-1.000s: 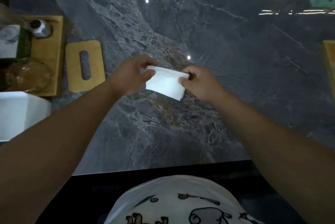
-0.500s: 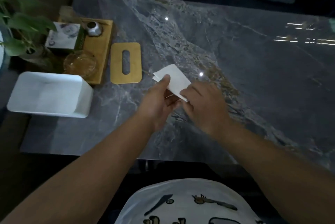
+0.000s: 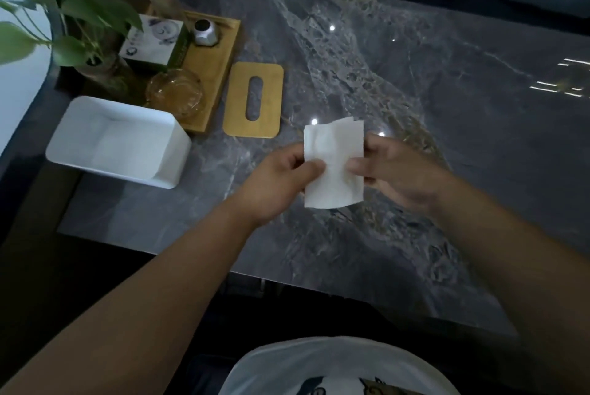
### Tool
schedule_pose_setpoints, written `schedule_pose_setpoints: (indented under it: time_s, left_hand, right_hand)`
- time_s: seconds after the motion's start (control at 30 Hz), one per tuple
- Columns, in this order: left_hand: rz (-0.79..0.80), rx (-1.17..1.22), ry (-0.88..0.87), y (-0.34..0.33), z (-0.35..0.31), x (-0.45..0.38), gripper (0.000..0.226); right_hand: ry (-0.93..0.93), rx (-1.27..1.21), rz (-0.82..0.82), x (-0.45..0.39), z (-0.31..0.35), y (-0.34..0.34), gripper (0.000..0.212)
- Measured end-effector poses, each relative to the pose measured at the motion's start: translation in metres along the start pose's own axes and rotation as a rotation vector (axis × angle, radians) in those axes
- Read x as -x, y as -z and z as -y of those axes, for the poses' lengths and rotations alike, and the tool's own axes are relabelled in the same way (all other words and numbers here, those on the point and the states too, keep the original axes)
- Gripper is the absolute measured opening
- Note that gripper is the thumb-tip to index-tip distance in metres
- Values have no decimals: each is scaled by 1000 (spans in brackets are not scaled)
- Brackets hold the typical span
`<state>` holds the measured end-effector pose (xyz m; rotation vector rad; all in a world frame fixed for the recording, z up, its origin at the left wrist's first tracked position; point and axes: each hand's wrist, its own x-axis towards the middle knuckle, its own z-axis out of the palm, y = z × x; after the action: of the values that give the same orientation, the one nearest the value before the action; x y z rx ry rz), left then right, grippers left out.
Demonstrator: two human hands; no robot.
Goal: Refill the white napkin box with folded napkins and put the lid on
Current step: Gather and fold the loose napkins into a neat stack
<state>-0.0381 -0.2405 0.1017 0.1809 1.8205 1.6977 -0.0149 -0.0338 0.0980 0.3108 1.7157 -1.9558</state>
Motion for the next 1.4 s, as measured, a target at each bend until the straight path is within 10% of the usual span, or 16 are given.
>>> schedule_pose_setpoints:
  time_s: [0.63,0.83,1.4]
  left_hand:
    - [-480,-294,-267,-35,71,-30,26]
    - [-487,-250,-223,-41,99,-40,24]
    - [-461,-101,-306,-45,118,-36,48]
  right_hand:
    - [563,621,-553,-42,-71,-12,25]
    - [509,529,-521,-56,-98,-6,48]
    - [591,548,-524,-56,-119,-14,23]
